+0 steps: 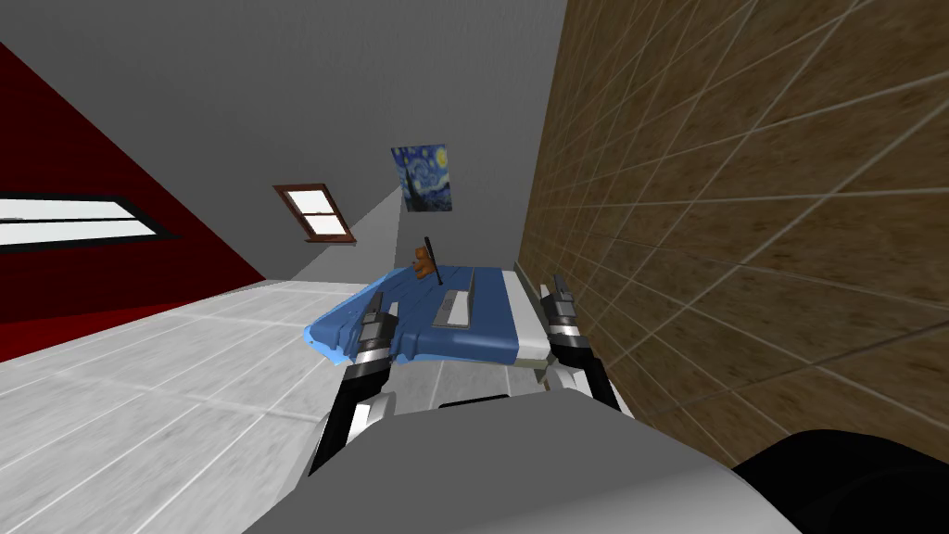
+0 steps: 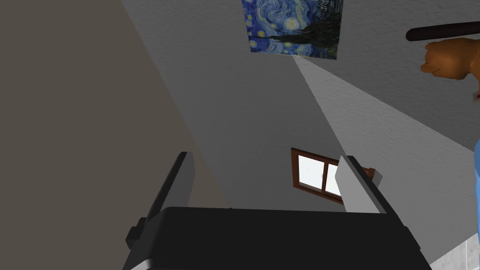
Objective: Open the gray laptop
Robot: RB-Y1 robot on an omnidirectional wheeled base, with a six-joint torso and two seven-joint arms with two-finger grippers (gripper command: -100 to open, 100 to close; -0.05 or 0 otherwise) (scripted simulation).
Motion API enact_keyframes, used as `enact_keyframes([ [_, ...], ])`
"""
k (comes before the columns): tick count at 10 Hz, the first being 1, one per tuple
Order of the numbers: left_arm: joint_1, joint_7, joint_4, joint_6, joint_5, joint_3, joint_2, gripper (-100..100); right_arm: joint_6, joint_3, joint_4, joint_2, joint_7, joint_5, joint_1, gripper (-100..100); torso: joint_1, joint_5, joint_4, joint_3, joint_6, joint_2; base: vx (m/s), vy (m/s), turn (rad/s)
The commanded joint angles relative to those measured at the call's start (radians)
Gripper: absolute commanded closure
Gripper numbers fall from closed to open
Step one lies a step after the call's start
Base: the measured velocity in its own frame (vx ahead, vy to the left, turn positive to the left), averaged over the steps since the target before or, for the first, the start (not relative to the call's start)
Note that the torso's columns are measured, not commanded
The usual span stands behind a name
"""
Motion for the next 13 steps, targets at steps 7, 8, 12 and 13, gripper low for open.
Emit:
enact_keyframes([
  [7,0.0,0.0,0.0,0.0,0.0,0.0,0.0,0,0.0,0.0,0.0,0.0,0.0,0.0,0.0,0,0.0,0.0,0.47,-0.939,0.0,0.47,0.0,0.0,0.0],
  [8,0.0,0.0,0.0,0.0,0.0,0.0,0.0,0,0.0,0.0,0.0,0.0,0.0,0.0,0.0,0,0.0,0.0,0.544,-1.087,0.0,0.544,0.0,0.0,0.0],
  [12,-0.048,-0.017,0.047,0.045,-0.023,0.028,0.081,-100,0.0,0.0,0.0,0.0,0.0,0.0,0.0,0,-0.001,0.0,0.734,-1.47,0.0,0.735,-0.002,-0.015,-0.099],
  [13,-0.062,-0.022,0.06,0.058,-0.029,0.035,0.089,-100,0.0,0.0,0.0,0.0,0.0,0.0,0.0,0,-0.001,0.0,0.737,-1.475,0.0,0.737,-0.012,-0.035,-0.166],
])
